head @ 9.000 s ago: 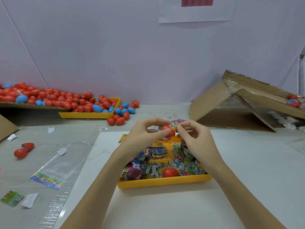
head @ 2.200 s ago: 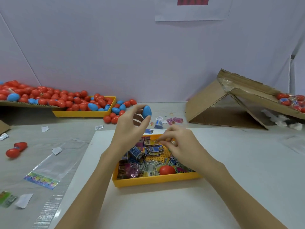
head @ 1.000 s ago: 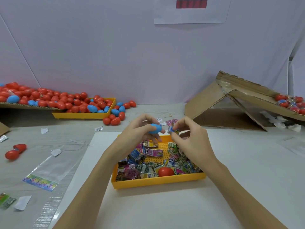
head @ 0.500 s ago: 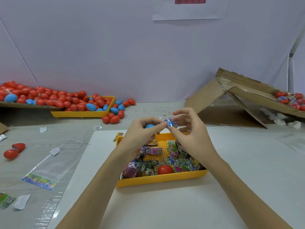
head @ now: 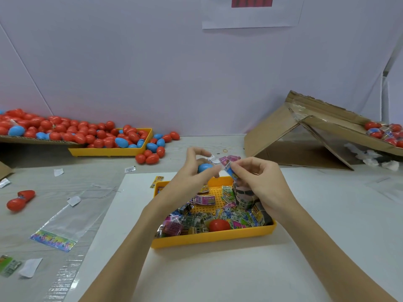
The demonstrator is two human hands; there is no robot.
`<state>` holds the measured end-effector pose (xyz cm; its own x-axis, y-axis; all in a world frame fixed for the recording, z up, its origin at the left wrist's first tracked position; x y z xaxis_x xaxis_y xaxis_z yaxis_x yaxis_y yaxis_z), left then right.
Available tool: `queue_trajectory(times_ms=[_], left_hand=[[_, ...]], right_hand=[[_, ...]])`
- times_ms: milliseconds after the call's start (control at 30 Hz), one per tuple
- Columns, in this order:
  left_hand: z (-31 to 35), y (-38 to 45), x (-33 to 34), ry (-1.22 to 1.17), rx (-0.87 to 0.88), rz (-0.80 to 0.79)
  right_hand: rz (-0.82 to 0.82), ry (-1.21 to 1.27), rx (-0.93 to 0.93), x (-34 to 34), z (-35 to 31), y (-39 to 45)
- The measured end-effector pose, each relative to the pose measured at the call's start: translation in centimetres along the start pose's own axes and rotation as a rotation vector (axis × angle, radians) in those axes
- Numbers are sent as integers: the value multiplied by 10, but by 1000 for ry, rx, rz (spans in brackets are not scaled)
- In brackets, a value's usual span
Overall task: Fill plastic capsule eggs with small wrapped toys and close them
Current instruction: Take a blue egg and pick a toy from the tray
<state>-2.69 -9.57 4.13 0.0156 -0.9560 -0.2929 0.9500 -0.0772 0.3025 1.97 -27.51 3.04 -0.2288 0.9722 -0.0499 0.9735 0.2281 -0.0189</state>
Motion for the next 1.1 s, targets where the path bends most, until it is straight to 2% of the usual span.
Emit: queue_trajectory(times_ms=[33,167,333,1100], left_hand=[[-1,-1,0,-80,-30,-7],[4,-1,-2,-41,33,-7],[3,2,3,-149,25,17],[8,0,6,-141,74,-33]], right_hand=[[39,29,-6,-2,-1,1],[116,64,-16,-7,-1,3],[82,76,-35,-4,-1,4],[75,-17,-91,-1,-3,-1]])
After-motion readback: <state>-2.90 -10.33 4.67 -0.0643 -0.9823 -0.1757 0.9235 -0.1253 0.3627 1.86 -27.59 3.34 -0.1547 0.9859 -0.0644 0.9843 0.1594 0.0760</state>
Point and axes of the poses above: each hand's wrist, its own y-axis towards the middle knuckle, its own x-axis out of the palm, z = x × y, the point moved 5 cm from there along y, towards the middle knuckle, and after that the axes turned 8 degrees about x, right-handed, at the moved point
